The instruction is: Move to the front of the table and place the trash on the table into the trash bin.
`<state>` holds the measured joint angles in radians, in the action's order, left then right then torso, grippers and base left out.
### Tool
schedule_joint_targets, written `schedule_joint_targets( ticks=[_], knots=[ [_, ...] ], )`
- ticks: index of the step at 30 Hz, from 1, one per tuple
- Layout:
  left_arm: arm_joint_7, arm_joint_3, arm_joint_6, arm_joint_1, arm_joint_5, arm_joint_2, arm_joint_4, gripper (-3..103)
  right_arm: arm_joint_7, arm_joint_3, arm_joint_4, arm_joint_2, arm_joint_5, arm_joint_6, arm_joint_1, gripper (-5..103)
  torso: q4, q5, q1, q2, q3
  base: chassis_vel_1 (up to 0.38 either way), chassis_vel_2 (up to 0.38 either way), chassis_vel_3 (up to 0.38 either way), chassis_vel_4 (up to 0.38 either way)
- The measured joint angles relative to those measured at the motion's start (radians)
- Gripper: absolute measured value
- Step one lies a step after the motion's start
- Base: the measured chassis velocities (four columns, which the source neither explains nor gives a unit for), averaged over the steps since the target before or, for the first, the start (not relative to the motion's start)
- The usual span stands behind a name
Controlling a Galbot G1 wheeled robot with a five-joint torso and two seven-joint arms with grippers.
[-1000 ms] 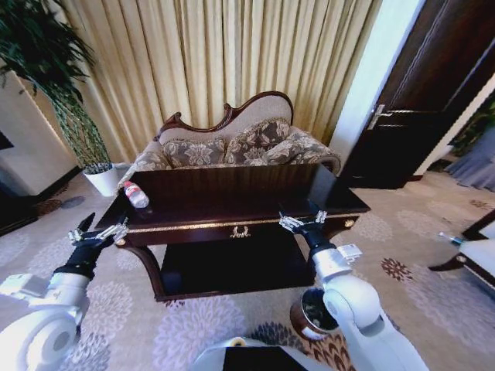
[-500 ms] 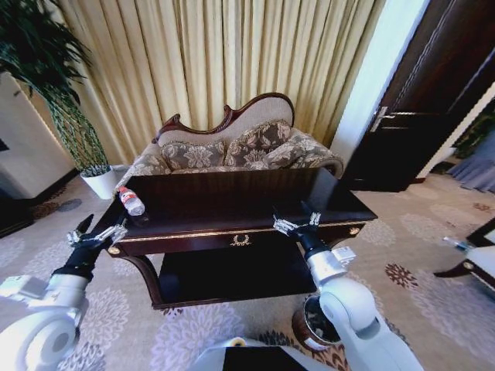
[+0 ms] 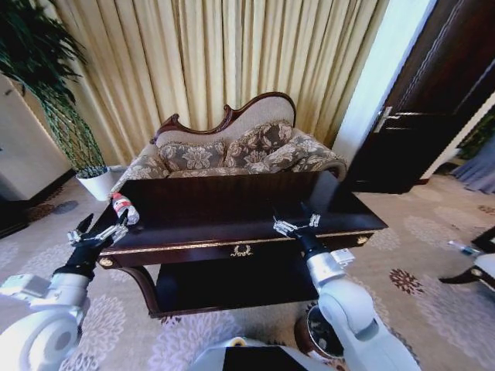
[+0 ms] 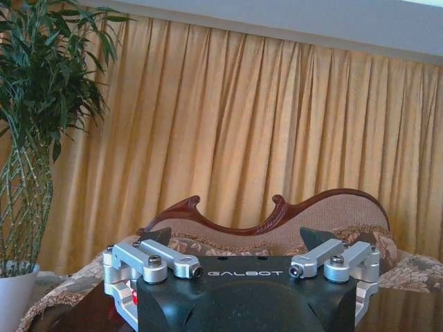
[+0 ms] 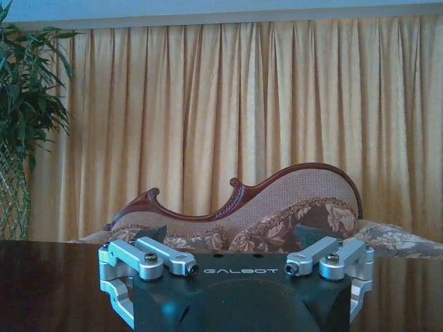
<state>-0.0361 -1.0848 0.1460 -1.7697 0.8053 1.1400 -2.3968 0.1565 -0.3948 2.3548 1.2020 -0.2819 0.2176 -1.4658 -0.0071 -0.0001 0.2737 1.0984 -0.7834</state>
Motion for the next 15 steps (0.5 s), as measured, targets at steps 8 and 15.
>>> schedule_joint_targets(
  ticks=[8,15],
  knots=[
    [0.001,-0.003,0.029,0.001,0.015,0.002,-0.010,100,0.000,-0.001,0.002,0.005,0.000,0.007,-0.001,100,0.0001,0.0002,-0.001,0.001,0.000,0.000,0.000,0.000,0.000],
    [0.017,0.005,0.031,0.003,0.008,0.003,-0.008,100,0.005,-0.004,0.003,0.006,0.000,0.015,-0.002,100,0.0001,0.0001,-0.001,0.000,0.000,0.000,0.000,0.000,0.000]
  ],
)
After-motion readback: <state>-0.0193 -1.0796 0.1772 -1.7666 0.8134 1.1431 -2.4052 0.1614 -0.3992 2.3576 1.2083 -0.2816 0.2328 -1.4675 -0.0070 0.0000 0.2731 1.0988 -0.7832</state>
